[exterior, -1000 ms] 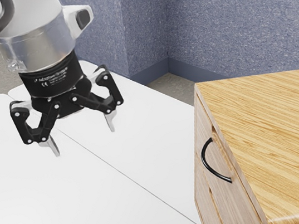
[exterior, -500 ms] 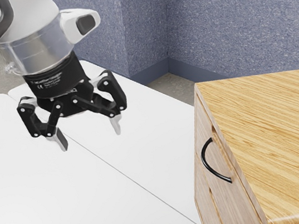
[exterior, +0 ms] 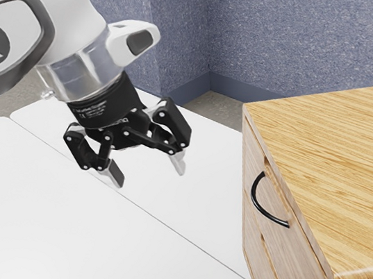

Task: Pull the drawer handle with one arm to open the drawer

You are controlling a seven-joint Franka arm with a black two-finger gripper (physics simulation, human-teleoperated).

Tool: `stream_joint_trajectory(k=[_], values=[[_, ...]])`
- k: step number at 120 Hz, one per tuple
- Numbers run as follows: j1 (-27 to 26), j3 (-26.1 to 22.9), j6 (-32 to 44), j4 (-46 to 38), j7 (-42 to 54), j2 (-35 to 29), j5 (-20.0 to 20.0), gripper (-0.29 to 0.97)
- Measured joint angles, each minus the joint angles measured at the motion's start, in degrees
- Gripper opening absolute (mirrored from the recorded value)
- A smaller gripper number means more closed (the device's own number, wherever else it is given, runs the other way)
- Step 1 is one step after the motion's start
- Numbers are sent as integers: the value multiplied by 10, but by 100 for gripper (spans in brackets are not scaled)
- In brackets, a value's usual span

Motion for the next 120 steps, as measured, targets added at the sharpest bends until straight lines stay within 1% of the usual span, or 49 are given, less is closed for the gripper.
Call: stream_joint_trajectory(k=[43,55,64,86,107,120], values=[[1,-17,12,0,39,5,-10,67],[5,-22,30,-8,42,14,-36,67],[8,-34,48,-10,38,24,-48,67],[13,-50,79,-10,-2,35,-59,68],[34,-93,97,-12,-57,41,-59,68],[35,-102,105,-11,-90,40,-60,68]])
